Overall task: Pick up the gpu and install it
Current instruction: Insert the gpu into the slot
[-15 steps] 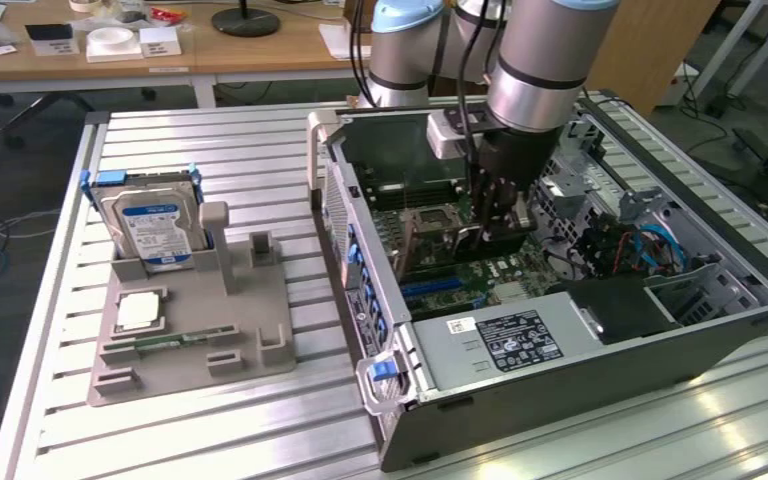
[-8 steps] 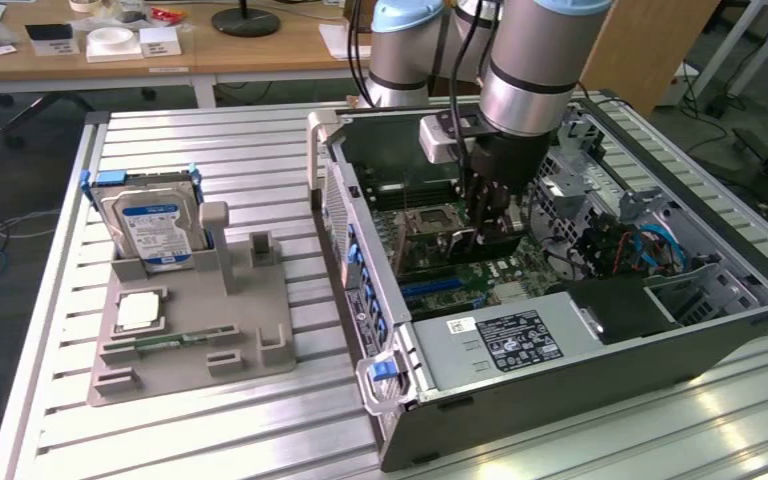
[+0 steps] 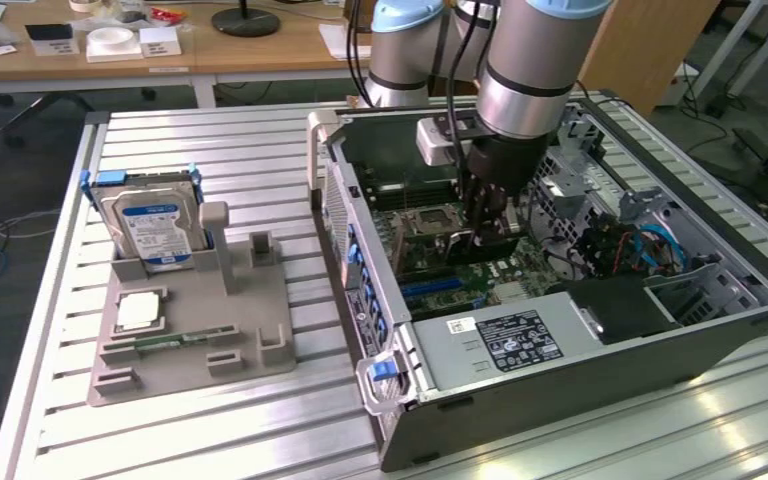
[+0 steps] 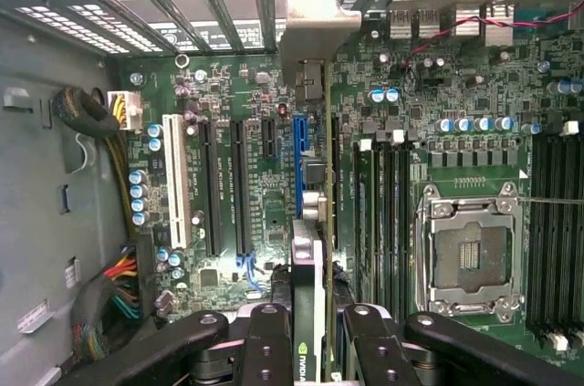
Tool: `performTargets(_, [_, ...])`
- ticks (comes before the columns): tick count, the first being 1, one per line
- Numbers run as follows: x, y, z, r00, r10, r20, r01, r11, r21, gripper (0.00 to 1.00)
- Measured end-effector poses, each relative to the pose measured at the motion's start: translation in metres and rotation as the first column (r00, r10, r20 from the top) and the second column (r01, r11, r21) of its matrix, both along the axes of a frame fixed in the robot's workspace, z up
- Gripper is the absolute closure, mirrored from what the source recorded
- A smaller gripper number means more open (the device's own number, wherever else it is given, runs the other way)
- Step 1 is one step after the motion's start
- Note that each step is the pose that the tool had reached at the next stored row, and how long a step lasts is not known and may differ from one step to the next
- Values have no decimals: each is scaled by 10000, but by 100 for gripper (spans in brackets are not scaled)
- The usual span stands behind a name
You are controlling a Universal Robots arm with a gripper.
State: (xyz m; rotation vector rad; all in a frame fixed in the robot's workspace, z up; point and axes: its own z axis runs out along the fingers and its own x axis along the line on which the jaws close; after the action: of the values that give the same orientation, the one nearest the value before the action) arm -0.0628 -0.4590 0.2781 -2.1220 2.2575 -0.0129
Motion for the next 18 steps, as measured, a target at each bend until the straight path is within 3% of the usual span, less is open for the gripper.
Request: performTargets(18, [-95,-22,-34,10000,0,-1,0,10000,-5,73])
